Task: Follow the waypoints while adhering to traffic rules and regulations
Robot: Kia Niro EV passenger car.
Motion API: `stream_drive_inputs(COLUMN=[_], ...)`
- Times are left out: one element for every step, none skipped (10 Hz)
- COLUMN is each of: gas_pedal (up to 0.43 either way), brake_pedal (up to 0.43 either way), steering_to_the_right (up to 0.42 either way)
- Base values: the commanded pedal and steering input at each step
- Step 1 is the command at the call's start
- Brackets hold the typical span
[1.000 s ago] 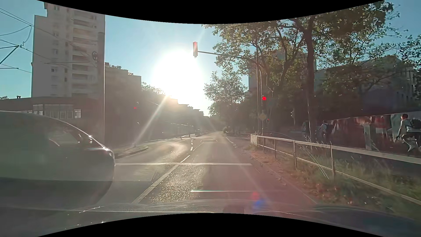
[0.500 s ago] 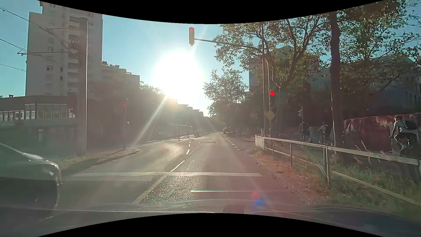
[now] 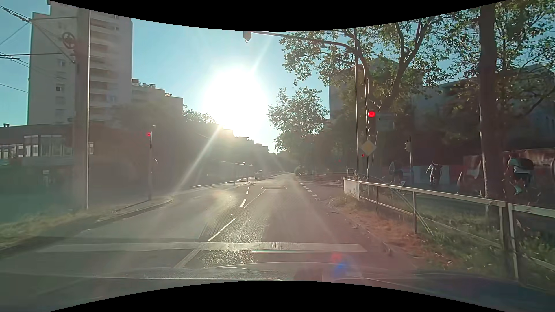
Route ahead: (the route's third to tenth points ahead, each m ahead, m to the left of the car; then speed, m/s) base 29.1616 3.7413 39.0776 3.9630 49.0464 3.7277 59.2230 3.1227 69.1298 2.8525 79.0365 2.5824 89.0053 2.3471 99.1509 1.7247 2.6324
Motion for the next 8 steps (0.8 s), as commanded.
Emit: stream_drive_inputs(gas_pedal=[0.0,0.0,0.0,0.0,0.0,0.0,0.0,0.0], brake_pedal=[0.165,0.165,0.165,0.165,0.165,0.165,0.165,0.177], steering_to_the_right=[-0.002,0.0,0.0,-0.002,-0.002,-0.002,-0.002,-0.002])
